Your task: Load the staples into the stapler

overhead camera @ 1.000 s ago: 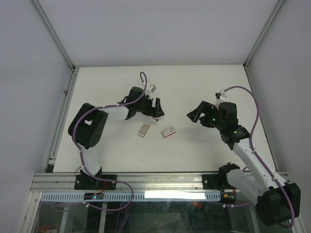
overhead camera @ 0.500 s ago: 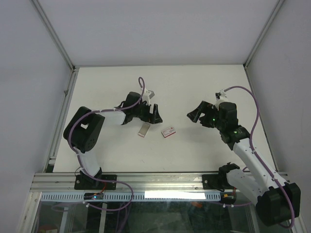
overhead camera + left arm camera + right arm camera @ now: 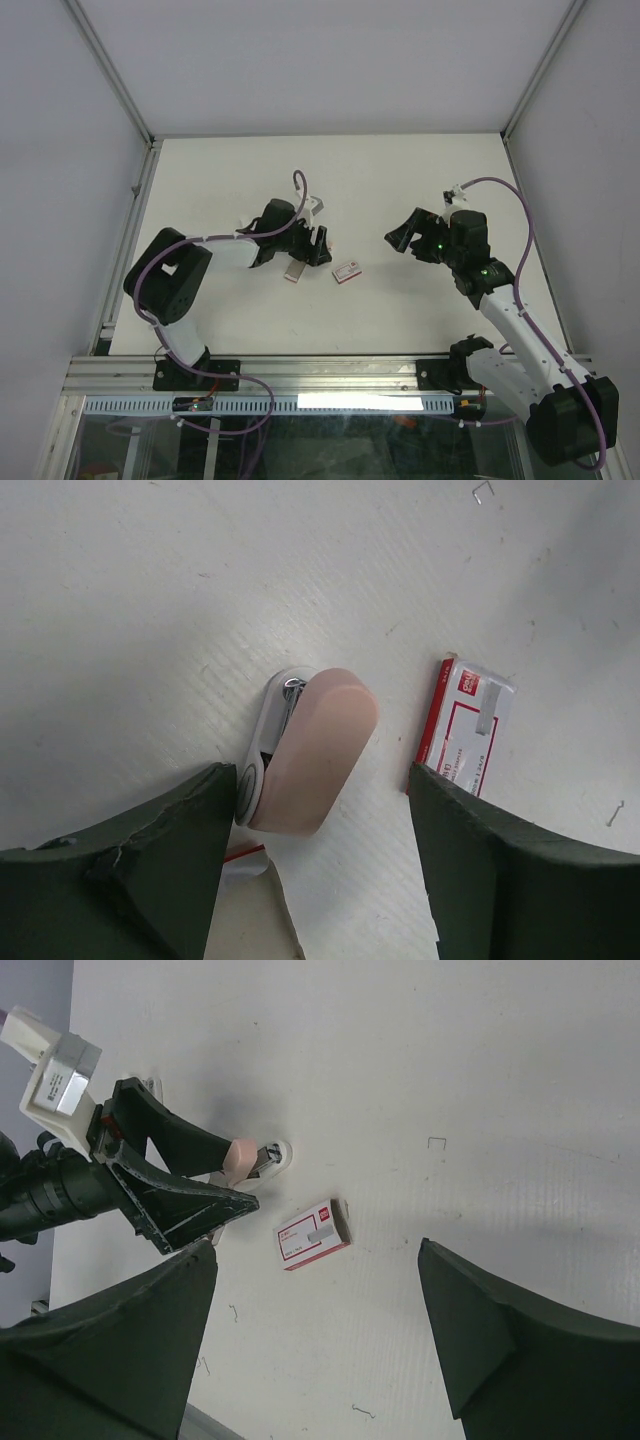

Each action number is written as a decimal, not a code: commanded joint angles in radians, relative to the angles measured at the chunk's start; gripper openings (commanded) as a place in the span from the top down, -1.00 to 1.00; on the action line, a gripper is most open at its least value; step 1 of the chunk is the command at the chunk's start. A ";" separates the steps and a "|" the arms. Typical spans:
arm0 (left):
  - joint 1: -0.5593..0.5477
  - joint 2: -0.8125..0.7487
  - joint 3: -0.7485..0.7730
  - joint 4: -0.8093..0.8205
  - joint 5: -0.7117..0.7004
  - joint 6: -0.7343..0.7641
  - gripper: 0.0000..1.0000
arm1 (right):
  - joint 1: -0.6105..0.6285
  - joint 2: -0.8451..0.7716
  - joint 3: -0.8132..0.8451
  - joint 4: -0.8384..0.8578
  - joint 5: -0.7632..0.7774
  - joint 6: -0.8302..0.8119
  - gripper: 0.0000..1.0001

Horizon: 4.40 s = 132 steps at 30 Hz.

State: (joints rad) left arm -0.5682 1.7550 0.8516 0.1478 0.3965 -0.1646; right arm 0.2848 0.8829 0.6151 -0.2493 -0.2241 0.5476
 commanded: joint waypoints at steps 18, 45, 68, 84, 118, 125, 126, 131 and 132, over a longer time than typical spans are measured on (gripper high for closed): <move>-0.171 -0.100 -0.053 0.012 -0.410 0.176 0.52 | -0.006 -0.004 0.020 0.049 -0.024 0.005 -0.70; -0.354 -0.405 -0.075 0.101 -0.253 0.092 1.00 | 0.060 0.236 -0.047 0.460 -0.517 0.285 -0.99; -0.391 -0.438 -0.056 0.069 -0.277 0.110 1.00 | 0.116 0.267 -0.017 0.428 -0.435 0.268 1.00; -0.394 -0.439 -0.052 0.062 -0.257 0.117 1.00 | 0.116 0.254 0.014 0.445 -0.484 0.287 -0.71; -0.126 -0.370 0.013 -0.238 -0.610 -0.153 1.00 | 0.079 -0.027 0.103 0.000 0.058 -0.008 -0.91; 0.077 -0.182 0.117 -0.312 -0.817 -0.197 1.00 | 0.077 -0.031 0.085 -0.016 0.077 -0.022 -0.91; 0.087 -0.159 0.129 -0.317 -0.844 -0.200 1.00 | 0.077 -0.029 0.082 -0.012 0.074 -0.020 -0.91; 0.135 -0.100 0.151 -0.317 -0.791 -0.213 1.00 | 0.077 -0.019 0.071 0.000 0.076 -0.018 -0.90; 0.139 -0.094 0.151 -0.315 -0.778 -0.210 1.00 | 0.077 -0.017 0.071 0.001 0.075 -0.019 -0.90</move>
State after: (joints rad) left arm -0.4473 1.6592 0.9508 -0.1810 -0.3836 -0.3511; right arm 0.3660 0.8635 0.6785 -0.2783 -0.1734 0.5476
